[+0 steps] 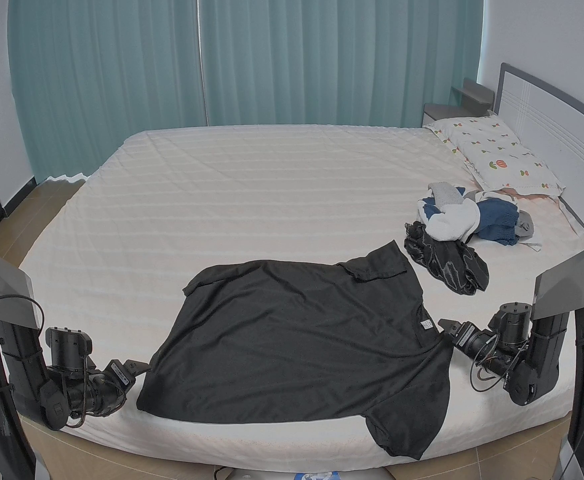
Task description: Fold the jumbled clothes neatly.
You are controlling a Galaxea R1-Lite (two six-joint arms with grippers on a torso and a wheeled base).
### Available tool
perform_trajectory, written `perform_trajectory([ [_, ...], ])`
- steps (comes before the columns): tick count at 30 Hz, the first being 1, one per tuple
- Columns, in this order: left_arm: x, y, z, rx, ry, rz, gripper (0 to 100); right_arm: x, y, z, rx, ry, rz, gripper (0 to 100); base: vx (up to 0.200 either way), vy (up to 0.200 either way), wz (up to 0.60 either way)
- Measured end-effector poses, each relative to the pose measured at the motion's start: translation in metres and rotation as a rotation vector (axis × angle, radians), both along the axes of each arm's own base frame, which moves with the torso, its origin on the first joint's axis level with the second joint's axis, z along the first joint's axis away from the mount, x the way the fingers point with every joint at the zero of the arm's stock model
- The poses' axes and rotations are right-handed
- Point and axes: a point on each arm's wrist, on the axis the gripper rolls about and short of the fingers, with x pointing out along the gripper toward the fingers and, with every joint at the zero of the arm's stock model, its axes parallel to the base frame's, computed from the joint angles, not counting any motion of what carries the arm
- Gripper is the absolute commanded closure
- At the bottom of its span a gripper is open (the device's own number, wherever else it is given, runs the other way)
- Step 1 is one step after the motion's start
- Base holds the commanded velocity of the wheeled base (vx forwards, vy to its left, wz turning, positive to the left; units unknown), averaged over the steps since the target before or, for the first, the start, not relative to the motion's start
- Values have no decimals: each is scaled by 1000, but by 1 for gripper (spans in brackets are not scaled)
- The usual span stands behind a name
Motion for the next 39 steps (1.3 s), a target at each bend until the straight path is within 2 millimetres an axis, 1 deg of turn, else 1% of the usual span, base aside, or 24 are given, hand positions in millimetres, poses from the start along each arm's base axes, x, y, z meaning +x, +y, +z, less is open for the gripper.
perform_trajectory([
  [4,0,0,0,0,1,0,0,-15,-8,1,10,47,4,0,0,0,0],
  [7,0,0,0,0,1,-1,0,-36,-10,3,34,112,52,0,0,0,0],
  [8,0,0,0,0,1,-1,0,-39,-10,4,38,121,61,0,0,0,0],
  [10,0,0,0,0,1,-1,0,-53,-10,5,50,166,106,0,0,0,0],
  [13,0,0,0,0,1,-1,0,-69,-7,5,44,212,175,0,0,0,0],
  [16,-1,0,0,0,2,-1,0,-78,-1,3,22,250,227,0,0,0,0],
  [21,-1,0,0,0,2,-1,0,-84,14,-3,1,283,295,0,0,0,0],
  [22,-1,0,0,0,2,-1,0,-84,14,-4,0,286,298,100,0,0,0],
  [26,0,0,0,0,0,-1,0,-85,20,-10,-21,303,305,100,0,0,0],
  [30,0,0,0,0,0,0,0,-85,20,-14,-42,313,300,100,0,0,0],
  [34,0,0,0,0,0,1,0,-93,17,-13,-91,338,323,100,0,0,0],
  [39,-1,0,0,0,2,-1,0,-94,9,-9,-121,327,312,100,0,0,0],
])
